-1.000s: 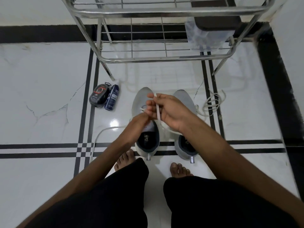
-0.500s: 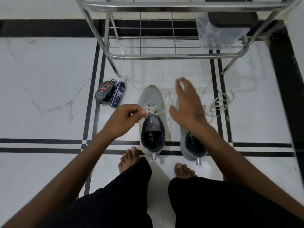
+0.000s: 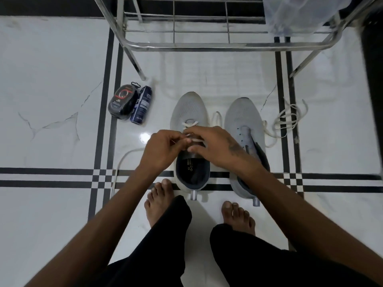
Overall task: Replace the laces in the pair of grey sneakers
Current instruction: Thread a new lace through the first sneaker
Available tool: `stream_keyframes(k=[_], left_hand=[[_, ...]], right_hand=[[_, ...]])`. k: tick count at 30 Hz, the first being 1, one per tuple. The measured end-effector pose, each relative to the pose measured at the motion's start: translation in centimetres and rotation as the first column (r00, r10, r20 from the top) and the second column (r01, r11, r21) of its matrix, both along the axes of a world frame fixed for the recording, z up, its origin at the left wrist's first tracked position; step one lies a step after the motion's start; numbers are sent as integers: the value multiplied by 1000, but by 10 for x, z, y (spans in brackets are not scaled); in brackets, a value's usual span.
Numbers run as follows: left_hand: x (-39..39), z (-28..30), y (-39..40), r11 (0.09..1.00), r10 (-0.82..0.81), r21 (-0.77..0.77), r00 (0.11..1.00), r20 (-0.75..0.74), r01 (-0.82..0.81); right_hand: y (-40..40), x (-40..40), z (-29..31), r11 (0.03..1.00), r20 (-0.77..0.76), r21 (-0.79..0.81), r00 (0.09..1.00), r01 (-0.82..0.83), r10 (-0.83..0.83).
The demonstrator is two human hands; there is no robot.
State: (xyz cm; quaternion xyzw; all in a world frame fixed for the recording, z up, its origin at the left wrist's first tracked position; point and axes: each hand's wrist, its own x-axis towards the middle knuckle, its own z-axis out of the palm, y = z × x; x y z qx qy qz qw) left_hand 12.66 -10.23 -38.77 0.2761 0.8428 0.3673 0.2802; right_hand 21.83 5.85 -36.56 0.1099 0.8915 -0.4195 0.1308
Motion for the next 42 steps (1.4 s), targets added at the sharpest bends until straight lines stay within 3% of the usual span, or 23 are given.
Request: stream_keyframes(k=[2,5,8,10,14,17,27,34,40,42], left_hand=[[0,-5,-4,998,66,27,996,-55,-64],[4,-10,-15,994,105,37,994,-9,-104],[10,-16,-18,995,71,-69,997,-23,-73],[12,-20,-17,990,129,-50,991,-21,-130],[13,-28,-23,921,326,64,849,415,-385],[15,-28,-27,901,303,110,790,533,-419],[12,-24,-27,920,192,190,816,545,-343],[6,-33,-24,964,172,150,944,282,-221],[2,-38,-11,959,248,91,952,181,-267],[1,-38,-12,940,310,92,934,180,-329]], right_hand=[[0,-4,-5,997,-45,-12,996,73,-74],[3,-9,-11,984,-90,9,980,181,-179],[-2,-10,-17,983,-66,44,982,180,-177],[-10,-9,-21,986,-51,65,987,155,-152],[-23,-9,-24,974,-16,91,978,207,-206],[-28,-13,-25,969,49,97,972,226,-231],[-31,-17,-20,952,92,115,952,283,-293],[-30,-18,-25,946,35,321,997,51,-66],[-32,-4,-35,962,-49,97,967,254,-251],[-33,6,-38,937,-92,163,950,310,-299]])
